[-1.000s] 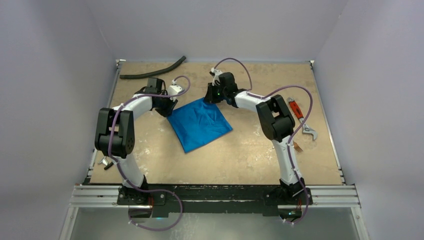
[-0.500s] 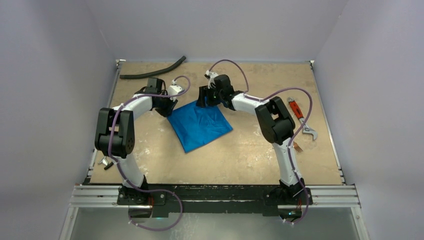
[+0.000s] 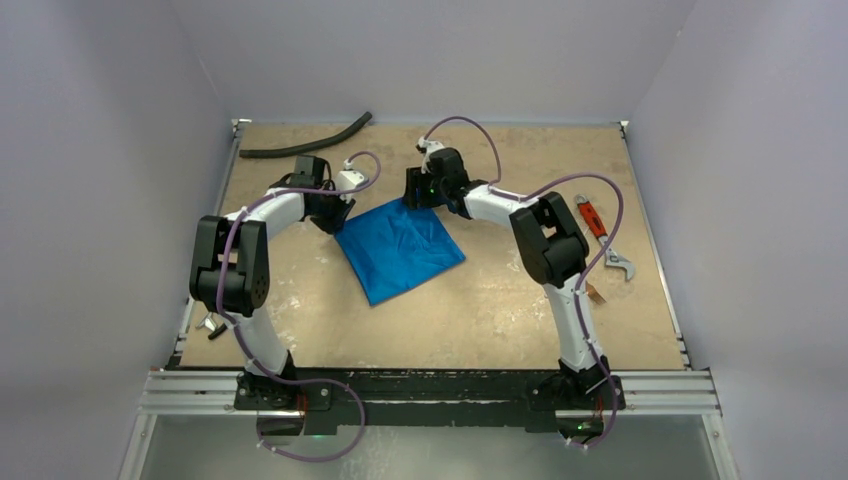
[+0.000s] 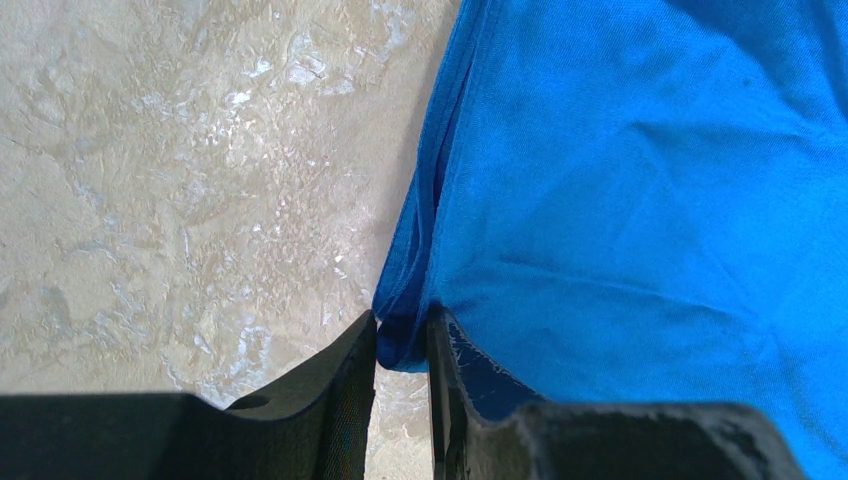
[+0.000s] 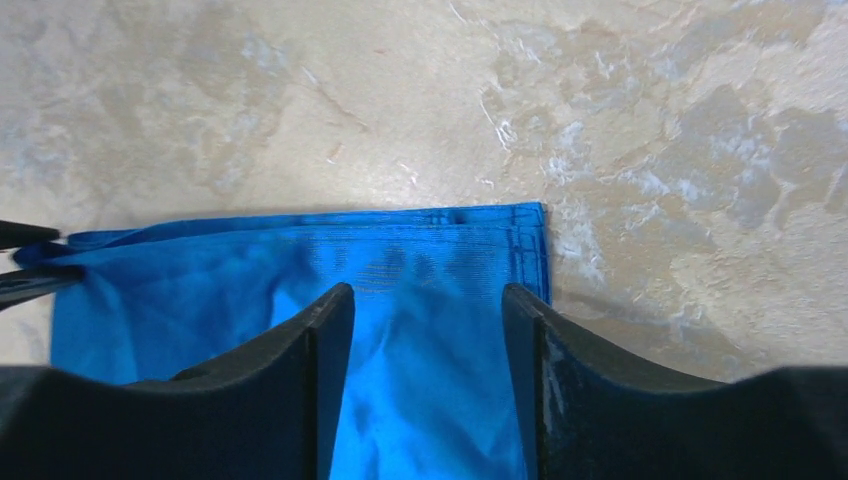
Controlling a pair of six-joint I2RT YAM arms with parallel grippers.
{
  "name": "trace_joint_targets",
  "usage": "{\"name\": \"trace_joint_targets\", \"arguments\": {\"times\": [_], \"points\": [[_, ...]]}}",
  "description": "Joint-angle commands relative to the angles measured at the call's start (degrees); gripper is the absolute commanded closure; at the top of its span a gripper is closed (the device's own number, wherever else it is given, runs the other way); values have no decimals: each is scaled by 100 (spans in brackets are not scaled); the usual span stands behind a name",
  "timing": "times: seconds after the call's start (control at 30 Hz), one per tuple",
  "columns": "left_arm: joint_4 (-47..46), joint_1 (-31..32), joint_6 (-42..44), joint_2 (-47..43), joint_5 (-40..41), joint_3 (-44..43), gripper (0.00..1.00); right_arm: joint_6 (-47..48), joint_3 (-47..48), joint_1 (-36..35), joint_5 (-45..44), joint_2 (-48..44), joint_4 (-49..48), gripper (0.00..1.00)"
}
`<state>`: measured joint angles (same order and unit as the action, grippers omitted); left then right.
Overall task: Fold the napkin into a case and place the utensils inside
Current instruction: Smooth out the square-folded napkin at the center of the board.
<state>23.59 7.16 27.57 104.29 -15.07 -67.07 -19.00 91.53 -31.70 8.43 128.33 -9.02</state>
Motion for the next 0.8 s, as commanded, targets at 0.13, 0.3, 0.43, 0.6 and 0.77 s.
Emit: {"name": "trace_joint_targets", "arguments": {"times": [0.13, 0.3, 0.43, 0.6, 0.77], "points": [[-79, 14, -15, 57, -87, -44, 77, -33, 138, 14, -120, 181, -81, 55], [-74, 17, -40, 85, -127, -60, 77, -5, 45, 2, -319, 157, -93, 56], [-47, 14, -9, 95, -128, -64, 77, 66, -6, 4, -606, -32, -49, 37], [-17, 16, -2, 80, -119, -69, 78, 68, 102, 6, -1061, -70, -165, 35], [28, 15, 9, 56, -118, -87, 78, 27, 255, -3, -1233, 119, -58, 39]]}}
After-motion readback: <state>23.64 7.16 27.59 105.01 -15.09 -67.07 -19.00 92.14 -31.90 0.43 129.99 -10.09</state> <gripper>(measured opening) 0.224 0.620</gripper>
